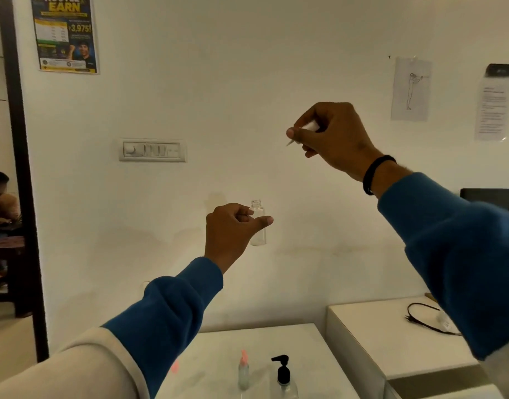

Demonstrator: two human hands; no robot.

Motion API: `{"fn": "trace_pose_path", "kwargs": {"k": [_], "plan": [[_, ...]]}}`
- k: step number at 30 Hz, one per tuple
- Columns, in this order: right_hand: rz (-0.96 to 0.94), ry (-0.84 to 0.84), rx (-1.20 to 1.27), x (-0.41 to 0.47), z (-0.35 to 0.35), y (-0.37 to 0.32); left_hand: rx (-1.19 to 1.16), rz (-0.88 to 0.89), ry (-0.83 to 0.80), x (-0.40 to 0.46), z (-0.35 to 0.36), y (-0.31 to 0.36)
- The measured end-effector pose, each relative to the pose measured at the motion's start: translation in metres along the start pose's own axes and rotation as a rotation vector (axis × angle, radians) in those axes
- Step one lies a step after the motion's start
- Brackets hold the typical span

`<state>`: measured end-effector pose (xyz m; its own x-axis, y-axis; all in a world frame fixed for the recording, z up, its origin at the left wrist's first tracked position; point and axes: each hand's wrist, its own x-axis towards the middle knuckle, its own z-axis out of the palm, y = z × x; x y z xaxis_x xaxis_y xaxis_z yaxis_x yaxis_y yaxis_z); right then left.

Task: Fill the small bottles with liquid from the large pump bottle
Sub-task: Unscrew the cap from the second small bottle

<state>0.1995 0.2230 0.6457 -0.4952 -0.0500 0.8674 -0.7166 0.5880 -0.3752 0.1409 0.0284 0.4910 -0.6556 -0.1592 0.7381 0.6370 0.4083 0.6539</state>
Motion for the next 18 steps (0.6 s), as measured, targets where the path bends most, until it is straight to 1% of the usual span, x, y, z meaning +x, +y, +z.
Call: {"fn": "trace_pose_path", "kwargs": {"k": [4, 9, 12, 18], "plan": [[0.047, 0.095, 0.090, -0.046, 0.013, 0.016, -0.013, -0.027, -0.016, -0.009, -0.005, -0.007], [0.083, 0.156, 0.009, -0.131, 0.057, 0.036, 0.016, -0.063, -0.044, -0.040, -0.016, -0.028], [0.174, 0.165, 0.033, -0.186, 0.097, 0.056, 0.020, -0.136, -0.073, -0.076, -0.018, -0.059], [0.427, 0.147, 0.091, -0.285, 0.177, 0.101, 0.046, -0.336, -0.148, -0.164, -0.009, -0.152]]}}
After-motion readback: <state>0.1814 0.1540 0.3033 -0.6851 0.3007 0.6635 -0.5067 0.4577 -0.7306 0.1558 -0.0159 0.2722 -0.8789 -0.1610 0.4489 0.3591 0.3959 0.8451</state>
